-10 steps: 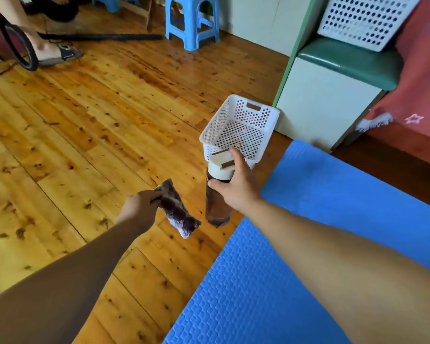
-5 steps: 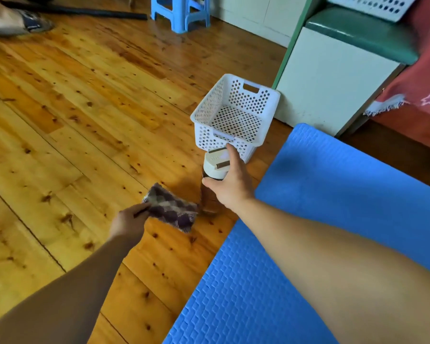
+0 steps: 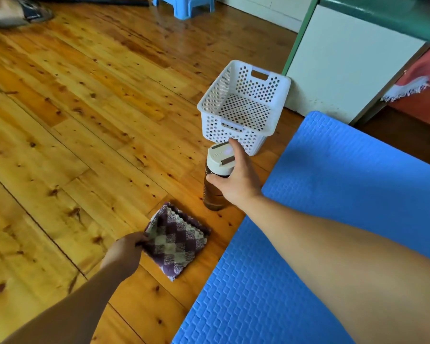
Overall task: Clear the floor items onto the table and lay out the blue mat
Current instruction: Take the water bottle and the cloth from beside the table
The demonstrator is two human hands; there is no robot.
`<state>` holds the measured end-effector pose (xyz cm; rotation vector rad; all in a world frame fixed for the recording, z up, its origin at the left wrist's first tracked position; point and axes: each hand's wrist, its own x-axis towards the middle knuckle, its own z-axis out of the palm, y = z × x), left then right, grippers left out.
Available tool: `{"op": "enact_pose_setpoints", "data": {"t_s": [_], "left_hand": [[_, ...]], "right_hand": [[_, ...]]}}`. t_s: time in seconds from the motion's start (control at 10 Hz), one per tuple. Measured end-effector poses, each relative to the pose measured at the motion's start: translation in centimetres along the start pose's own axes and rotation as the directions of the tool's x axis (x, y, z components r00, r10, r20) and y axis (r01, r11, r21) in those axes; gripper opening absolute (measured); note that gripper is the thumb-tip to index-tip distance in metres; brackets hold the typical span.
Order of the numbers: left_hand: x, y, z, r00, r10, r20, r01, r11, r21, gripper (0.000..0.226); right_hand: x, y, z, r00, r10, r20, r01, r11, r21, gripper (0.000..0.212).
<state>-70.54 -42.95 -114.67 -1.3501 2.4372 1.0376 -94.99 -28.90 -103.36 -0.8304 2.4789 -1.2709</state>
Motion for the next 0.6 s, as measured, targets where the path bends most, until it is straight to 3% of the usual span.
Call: {"op": "enact_pose_setpoints", "data": {"t_s": [0.1,0.3,0.5,0.6], "left_hand": [[-0.4,0.3,0.1,0.998,0.044,0.04,-0.045,0.998,0.034,0.031],[-1.0,0.8,0.2,0.975,0.193,0.113,-0.22,0.922,0.319,0.059],[-0.9,2.3,-0.8,0.963,0.197,0.183,-0.253,0.895,0.367,0.072],[-2.0,4.1,-3.1,0.963,0.211,0.17,-0.26,0.898,0.355,0.072]], "right_hand": [[-0.3,0.1,-0.2,1.0,0.004,0.011,-0.004,1.0,-0.001,0.092],[-0.7,-0.3,-0.6,0.998,0.021,0.064,-0.02,1.0,-0.024,0.098],[-1.0,-1.9,-2.5,0.993,-0.035,0.117,0.043,0.997,-0.067,0.101],[-1.4,-3.9,-5.0,0.982,0.017,0.19,0.032,0.967,-0.251,0.101]]}}
